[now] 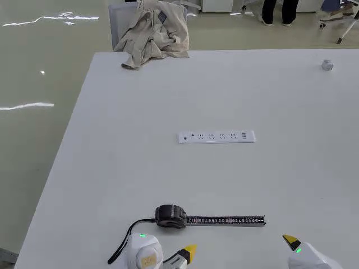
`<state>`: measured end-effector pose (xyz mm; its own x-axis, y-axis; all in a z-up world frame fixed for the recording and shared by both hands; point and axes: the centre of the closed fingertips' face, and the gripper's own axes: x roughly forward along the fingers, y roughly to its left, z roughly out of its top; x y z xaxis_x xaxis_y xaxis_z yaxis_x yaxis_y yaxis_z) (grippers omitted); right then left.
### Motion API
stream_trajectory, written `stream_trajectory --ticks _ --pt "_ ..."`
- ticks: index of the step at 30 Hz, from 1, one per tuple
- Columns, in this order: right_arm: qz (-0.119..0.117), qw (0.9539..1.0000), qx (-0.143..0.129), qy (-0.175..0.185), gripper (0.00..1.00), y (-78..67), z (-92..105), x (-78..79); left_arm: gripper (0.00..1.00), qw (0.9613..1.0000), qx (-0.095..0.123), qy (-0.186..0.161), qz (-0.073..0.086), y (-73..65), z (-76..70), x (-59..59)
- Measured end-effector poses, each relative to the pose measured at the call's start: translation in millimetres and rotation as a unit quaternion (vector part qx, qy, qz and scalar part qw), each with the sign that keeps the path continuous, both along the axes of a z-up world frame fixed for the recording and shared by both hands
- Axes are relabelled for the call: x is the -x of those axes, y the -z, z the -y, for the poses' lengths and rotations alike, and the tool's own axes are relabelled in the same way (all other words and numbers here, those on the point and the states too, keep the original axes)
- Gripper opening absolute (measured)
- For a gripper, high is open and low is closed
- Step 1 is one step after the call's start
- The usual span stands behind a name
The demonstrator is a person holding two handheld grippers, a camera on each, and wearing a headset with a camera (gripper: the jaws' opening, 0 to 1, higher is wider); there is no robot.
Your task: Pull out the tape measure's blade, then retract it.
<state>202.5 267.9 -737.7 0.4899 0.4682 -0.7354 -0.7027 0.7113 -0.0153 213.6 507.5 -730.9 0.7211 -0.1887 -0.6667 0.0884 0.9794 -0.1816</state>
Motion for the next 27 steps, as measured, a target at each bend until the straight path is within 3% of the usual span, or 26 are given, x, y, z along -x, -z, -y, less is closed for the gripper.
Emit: stream_trajectory --ticks 20,27 --pt "-0.020 0.9981 0.035 -0.045 0.86 21.8 8.3 -14.7 0.91 0.9999 -0.011 -0.007 -0.005 12.6 0.0 -22.8" --pt "-0.028 0.9961 0.049 -0.067 0.85 33.7 12.3 -24.9 0.91 0.9999 -0.008 -0.004 -0.014 20.7 3.5 -28.0"
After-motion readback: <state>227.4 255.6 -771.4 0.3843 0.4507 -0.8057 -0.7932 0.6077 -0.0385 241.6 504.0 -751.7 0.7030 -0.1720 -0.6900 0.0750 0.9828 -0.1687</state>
